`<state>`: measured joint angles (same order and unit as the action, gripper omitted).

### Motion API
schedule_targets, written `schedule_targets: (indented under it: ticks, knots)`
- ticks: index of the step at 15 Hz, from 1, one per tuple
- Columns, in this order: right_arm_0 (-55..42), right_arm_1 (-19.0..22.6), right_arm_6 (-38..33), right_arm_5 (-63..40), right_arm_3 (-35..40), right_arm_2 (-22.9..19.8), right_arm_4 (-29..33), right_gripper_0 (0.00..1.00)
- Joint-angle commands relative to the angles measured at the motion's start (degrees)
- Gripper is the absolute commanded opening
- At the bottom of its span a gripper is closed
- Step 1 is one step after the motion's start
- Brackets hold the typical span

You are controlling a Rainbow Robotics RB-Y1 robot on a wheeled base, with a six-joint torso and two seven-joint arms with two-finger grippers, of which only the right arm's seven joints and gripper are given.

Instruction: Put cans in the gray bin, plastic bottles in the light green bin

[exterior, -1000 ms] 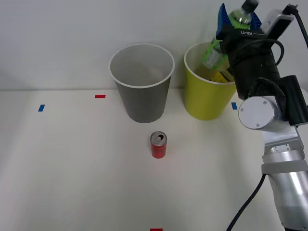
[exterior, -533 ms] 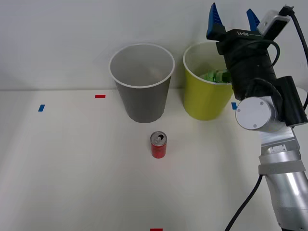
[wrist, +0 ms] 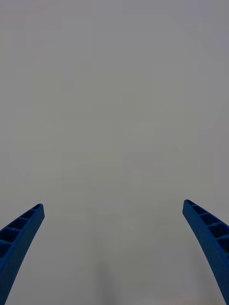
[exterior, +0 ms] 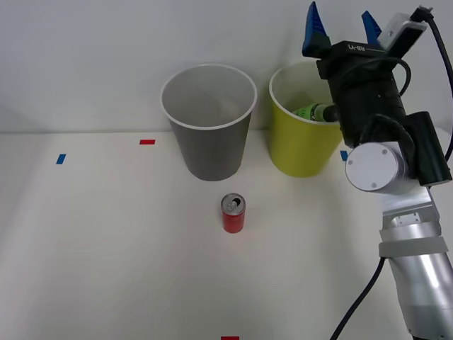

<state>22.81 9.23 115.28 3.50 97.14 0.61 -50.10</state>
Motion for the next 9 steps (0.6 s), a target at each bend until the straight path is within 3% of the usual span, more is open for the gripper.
schedule_targets:
  ticks: [1, 9]
  knots:
    - [-2.0, 0.8, -0.7, -0.1, 4.2, 0.0, -0.4, 1.00]
    - [-27.4, 7.2, -4.1, 2.0, 26.5, 6.3, -4.2, 1.00]
